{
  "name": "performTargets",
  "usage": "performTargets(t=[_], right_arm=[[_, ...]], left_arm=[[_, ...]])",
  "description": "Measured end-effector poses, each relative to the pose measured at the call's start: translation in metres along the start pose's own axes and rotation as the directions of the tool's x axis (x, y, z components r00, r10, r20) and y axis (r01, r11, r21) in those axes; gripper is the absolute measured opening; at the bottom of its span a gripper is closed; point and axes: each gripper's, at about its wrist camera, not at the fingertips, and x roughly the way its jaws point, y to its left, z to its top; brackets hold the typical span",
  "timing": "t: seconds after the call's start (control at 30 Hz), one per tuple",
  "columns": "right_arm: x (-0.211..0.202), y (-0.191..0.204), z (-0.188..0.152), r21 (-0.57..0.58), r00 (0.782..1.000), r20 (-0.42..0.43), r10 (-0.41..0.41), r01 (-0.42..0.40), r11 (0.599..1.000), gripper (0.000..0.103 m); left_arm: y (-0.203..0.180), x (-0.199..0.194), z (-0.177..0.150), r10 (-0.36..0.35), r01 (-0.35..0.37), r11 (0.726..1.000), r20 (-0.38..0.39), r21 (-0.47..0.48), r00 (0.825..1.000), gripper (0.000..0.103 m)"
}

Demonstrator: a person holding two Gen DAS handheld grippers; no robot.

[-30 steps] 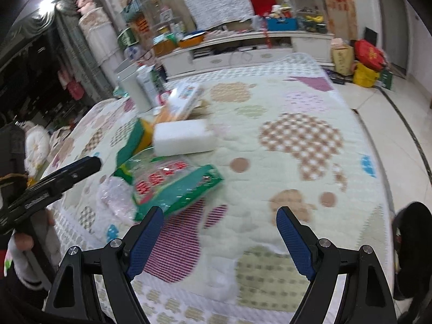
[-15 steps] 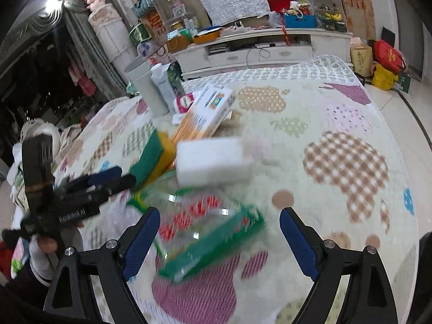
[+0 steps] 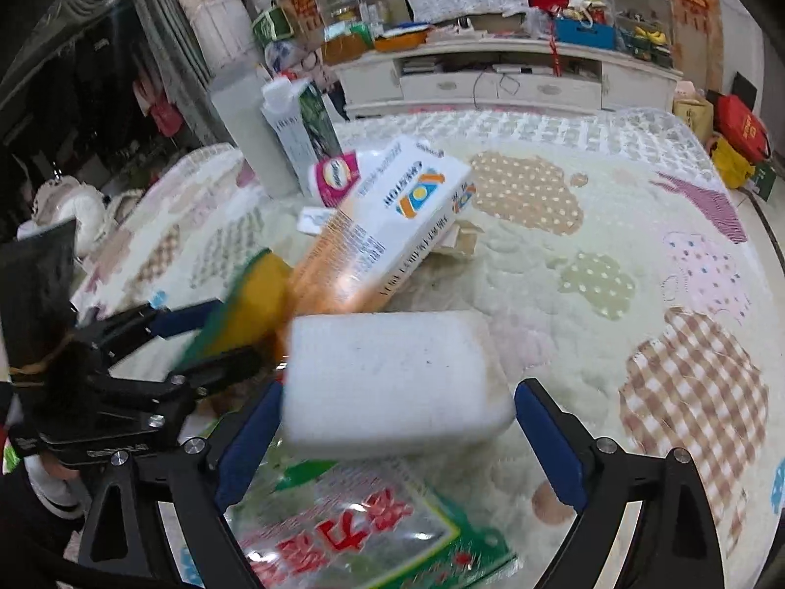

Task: Collect trash
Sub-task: 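Grasp the green-yellow sponge with the left tool while the right tool grasps the white foam block, then carry the sponge and foam block over to the black trash bin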

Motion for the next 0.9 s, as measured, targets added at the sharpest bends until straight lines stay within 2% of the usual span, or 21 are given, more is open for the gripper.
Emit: performTargets(t=[0.1, 0.17, 0.2, 0.23, 0.4, 0.53, 0.7, 0.9], right_arm=[[0.012, -0.009, 0.000, 0.041, 0.998, -0.018, 0.054, -0.053, 0.998, 0.089], [0.012, -0.013, -0.002, 0.062, 0.997, 0.006, 0.083, -0.083, 0.995, 0.087], [0.010, -0.013, -0.003, 0.060, 0.996, 0.021, 0.081, -0.083, 0.995, 0.087], [0.007, -0.012, -0.005, 0.054, 0.997, 0.035, 0.074, -0.076, 0.996, 0.087], [-0.024, -0.007, -0.009, 0.025, 0.992, 0.106, 0.068, -0.071, 0.997, 0.086], [-0.054, -0.004, -0.017, 0.021, 0.987, 0.148, 0.060, -0.064, 0.998, 0.087], [-0.083, -0.006, -0.038, 0.013, 0.987, 0.156, 0.035, -0.037, 0.999, 0.087], [-0.120, -0.012, -0.066, 0.019, 0.983, 0.181, -0.008, 0.005, 1.000, 0.087]], left_arm=[[0.006, 0.008, 0.003, -0.009, 0.008, 1.000, -0.015, -0.020, 1.000, 0.067], [0.011, 0.009, 0.003, -0.022, 0.021, 0.999, -0.012, -0.047, 1.000, 0.066], [0.013, 0.008, 0.003, -0.026, 0.026, 0.998, -0.006, -0.060, 1.000, 0.064], [0.016, 0.006, 0.003, -0.026, 0.026, 0.997, 0.004, -0.075, 1.000, 0.051], [0.025, -0.016, 0.001, -0.018, 0.023, 0.990, 0.036, -0.141, 0.999, 0.036], [0.018, -0.041, -0.001, -0.014, 0.024, 0.987, 0.064, -0.159, 0.998, 0.026], [-0.012, -0.071, -0.006, -0.013, 0.024, 0.992, 0.093, -0.121, 0.996, 0.025], [-0.058, -0.096, -0.012, -0.055, 0.064, 0.996, 0.128, -0.069, 0.990, 0.023]])
